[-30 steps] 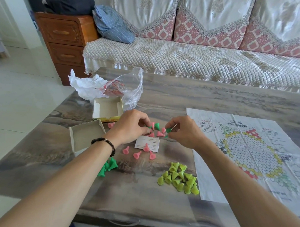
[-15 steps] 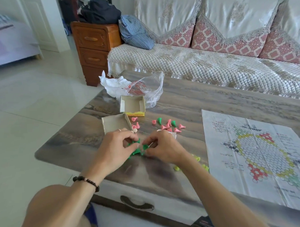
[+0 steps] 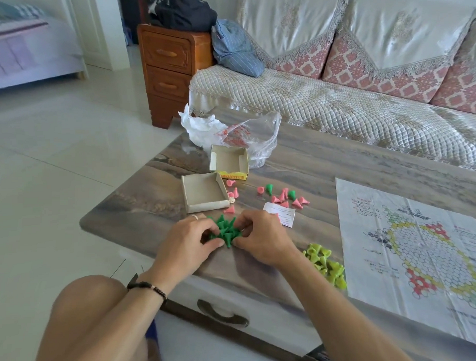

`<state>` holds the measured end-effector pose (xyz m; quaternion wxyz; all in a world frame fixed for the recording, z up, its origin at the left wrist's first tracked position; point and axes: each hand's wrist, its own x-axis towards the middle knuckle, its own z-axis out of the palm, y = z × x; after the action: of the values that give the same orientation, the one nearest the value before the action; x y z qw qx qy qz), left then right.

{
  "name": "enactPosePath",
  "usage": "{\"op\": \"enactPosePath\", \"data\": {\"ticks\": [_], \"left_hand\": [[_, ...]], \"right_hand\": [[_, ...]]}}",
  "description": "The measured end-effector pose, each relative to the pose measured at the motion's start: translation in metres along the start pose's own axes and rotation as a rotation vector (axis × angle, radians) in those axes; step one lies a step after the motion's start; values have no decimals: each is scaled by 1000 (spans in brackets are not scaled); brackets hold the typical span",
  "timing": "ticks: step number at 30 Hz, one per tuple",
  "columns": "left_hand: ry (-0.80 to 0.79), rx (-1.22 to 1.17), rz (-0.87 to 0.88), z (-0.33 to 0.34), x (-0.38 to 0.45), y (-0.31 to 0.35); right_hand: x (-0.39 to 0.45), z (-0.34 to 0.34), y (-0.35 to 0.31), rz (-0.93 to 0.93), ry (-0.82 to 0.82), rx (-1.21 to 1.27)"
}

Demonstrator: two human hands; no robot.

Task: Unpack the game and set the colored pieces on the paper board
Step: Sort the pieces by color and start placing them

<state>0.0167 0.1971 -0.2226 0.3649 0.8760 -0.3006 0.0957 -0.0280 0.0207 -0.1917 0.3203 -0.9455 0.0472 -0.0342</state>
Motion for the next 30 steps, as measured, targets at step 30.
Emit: {"op": "enactPosePath", "data": {"ticks": [30], "left_hand": [[-228,387,192,87,175,47]], "right_hand": [[84,-80,104,251,167,-241]]}}
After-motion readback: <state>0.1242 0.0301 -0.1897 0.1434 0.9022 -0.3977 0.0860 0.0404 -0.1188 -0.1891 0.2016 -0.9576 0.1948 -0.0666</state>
